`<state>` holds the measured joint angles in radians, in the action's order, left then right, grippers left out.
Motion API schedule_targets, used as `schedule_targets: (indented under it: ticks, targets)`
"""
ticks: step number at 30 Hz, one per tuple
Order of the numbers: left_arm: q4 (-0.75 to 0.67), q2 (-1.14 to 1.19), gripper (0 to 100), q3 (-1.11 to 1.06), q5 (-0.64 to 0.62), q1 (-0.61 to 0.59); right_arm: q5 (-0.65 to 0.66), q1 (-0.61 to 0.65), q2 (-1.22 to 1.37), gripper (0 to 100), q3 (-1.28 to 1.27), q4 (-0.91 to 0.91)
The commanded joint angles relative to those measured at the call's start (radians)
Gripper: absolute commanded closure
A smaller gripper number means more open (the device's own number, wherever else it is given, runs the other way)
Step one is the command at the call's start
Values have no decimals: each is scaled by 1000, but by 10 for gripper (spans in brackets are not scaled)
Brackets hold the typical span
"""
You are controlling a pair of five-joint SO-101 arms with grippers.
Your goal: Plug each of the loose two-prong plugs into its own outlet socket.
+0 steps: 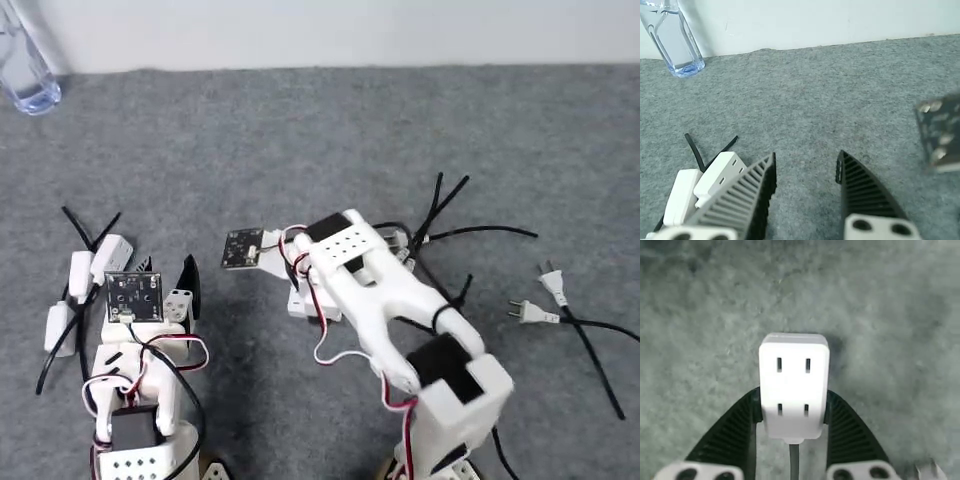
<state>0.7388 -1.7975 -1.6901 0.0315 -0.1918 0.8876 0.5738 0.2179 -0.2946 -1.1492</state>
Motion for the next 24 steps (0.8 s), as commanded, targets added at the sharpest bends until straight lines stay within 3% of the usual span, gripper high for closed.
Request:
schedule_targets:
  ticks: [1,9,13,17,24]
  targets:
    - [-28,-15,819,8,8,12,-8,5,15,989,14,47]
    - [-29,-15,819,8,8,12,-11,5,22,969,14,54]
    - [-29,-15,819,8,8,12,-74,10,21,782,8,38]
    - [-29,-15,819,8,8,12,25,61,19,639,9,-36]
    - [-29,-15,819,8,8,12,54,73,-65,682,98,-208]
